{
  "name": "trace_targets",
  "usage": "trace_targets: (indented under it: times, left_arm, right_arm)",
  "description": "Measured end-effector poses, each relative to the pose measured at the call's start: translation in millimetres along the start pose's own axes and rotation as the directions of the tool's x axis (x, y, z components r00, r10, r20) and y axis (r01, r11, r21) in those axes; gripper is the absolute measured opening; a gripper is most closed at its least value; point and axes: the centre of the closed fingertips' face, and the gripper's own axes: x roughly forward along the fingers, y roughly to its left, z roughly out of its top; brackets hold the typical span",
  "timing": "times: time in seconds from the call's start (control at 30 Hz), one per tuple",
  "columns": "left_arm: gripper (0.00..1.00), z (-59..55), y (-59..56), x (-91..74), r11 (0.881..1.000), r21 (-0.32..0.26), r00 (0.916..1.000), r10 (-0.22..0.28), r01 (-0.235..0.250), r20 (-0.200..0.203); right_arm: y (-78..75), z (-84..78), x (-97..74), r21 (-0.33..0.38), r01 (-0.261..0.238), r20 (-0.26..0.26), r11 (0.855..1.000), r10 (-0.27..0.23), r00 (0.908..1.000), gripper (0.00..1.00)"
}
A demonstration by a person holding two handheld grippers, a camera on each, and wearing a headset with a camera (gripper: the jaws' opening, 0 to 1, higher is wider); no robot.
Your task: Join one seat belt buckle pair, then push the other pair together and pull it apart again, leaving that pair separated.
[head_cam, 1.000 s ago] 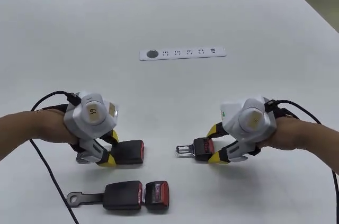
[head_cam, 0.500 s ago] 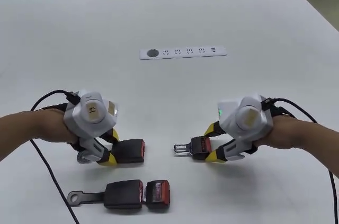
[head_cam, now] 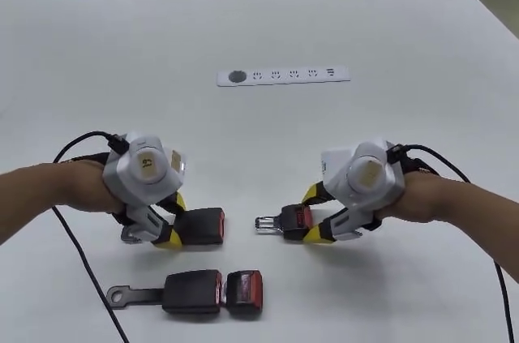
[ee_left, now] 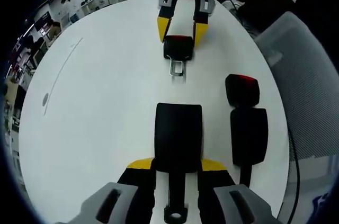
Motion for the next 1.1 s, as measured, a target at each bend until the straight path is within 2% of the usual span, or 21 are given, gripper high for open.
trace_targets:
  times: [0.37, 1.1]
  left_arm:
    - [0.31, 1.4, -2.2, -1.4, 1.0, 0.0, 0.9999, 0.001, -0.001, -0.012]
    - [0.31, 0.5, -0.2, 0.0, 1.0, -0.009, 0.9998, 0.006, -0.006, -0.017]
  right_arm:
    - [2.6, 17.7, 9.4, -0.018, -0.01, 0.014, 1.0, 0.01, 0.9999, 0.3]
    - [4.6, 36.1, 24.1, -0.037, -0.023, 0.02, 0.999, 0.023, 0.9995, 0.3]
